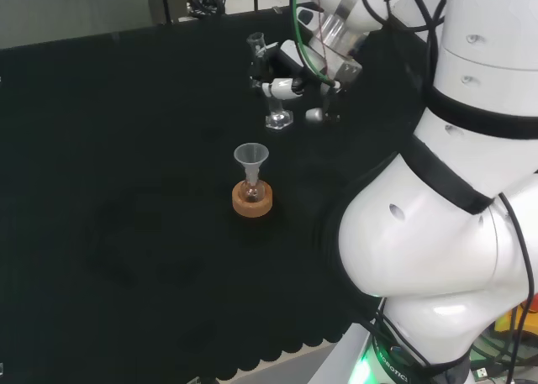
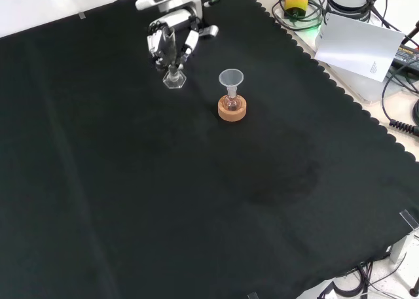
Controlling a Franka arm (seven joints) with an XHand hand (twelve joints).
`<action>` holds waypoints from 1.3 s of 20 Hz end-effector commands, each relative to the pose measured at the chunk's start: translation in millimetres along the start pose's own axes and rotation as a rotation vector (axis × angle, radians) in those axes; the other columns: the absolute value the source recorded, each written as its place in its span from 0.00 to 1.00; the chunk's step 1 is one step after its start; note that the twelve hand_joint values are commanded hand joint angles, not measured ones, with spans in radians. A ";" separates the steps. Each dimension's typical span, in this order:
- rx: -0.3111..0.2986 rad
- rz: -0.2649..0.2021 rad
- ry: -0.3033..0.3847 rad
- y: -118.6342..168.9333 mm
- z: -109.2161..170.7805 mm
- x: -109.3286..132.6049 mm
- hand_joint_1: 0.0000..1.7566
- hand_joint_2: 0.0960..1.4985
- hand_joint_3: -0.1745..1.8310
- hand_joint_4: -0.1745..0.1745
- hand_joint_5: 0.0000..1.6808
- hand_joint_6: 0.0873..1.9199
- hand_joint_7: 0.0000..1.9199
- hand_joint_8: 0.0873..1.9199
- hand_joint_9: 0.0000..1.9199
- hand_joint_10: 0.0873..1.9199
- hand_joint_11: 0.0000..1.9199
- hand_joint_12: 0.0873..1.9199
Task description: Pour the water from the graduated cylinder into the round-bottom flask.
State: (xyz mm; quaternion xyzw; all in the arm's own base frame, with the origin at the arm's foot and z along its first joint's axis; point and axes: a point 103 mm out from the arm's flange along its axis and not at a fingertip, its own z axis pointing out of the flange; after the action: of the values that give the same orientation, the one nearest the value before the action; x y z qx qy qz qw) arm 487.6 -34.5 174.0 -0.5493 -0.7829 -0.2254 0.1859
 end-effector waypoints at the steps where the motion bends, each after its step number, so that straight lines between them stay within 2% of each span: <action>1: 0.044 0.040 -0.064 -49.5 -18.4 3.6 0.65 0.75 0.09 0.00 0.55 0.55 0.61 0.19 0.72 0.00 0.69 0.34; 5: 0.070 0.057 -0.094 -74.0 -17.5 9.0 0.65 0.75 0.09 0.00 0.55 0.55 0.61 0.19 0.72 0.00 0.69 0.34; 10: 0.131 0.083 -0.147 -101.6 -19.6 15.7 0.65 0.75 0.09 0.00 0.55 0.55 0.61 0.18 0.72 0.00 0.69 0.34; 13: 0.171 0.081 -0.188 -112.9 -20.8 18.6 0.65 0.75 0.09 0.00 0.56 0.55 0.61 0.18 0.72 0.00 0.69 0.34; 15: 0.206 0.080 -0.223 -119.1 -21.5 21.2 0.65 0.75 0.09 0.00 0.56 0.55 0.62 0.18 0.72 0.00 0.69 0.34; 19: 0.338 0.090 -0.330 -126.7 -19.4 26.3 0.65 0.75 0.09 0.00 0.56 0.55 0.62 0.18 0.72 0.00 0.69 0.33; 26: 0.427 0.112 -0.424 -138.6 -15.3 32.8 0.65 0.75 0.09 0.00 0.56 0.55 0.62 0.18 0.72 0.00 0.69 0.33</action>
State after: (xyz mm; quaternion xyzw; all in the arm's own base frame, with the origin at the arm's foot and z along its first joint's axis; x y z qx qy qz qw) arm 360.8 -66.4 183.2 -0.5800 -0.7994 0.0137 0.1562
